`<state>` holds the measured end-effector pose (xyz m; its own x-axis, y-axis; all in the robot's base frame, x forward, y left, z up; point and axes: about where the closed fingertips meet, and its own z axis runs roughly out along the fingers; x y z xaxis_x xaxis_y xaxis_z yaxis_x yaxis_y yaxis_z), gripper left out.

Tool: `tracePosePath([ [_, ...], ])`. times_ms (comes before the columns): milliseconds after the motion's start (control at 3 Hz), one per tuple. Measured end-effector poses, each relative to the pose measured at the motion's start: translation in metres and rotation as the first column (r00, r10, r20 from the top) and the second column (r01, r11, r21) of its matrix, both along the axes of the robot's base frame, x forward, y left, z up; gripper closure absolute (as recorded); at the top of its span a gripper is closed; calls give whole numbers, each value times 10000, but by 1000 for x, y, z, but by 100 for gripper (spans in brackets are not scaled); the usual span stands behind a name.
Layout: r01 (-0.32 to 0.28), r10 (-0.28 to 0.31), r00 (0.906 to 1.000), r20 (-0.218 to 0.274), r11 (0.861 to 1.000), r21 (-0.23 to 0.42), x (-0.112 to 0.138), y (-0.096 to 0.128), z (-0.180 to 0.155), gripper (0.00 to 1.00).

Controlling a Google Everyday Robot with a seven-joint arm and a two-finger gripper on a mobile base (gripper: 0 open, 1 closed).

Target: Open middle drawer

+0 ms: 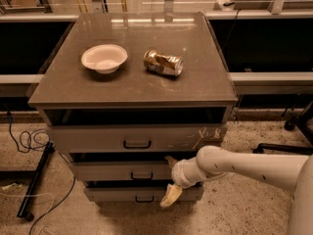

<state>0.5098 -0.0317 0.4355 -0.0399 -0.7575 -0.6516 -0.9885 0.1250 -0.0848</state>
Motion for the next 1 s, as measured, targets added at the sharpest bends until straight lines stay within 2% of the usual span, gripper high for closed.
tracePosePath([
  [1000,-1,1,10000,-1,10000,1,0,0,0,73],
])
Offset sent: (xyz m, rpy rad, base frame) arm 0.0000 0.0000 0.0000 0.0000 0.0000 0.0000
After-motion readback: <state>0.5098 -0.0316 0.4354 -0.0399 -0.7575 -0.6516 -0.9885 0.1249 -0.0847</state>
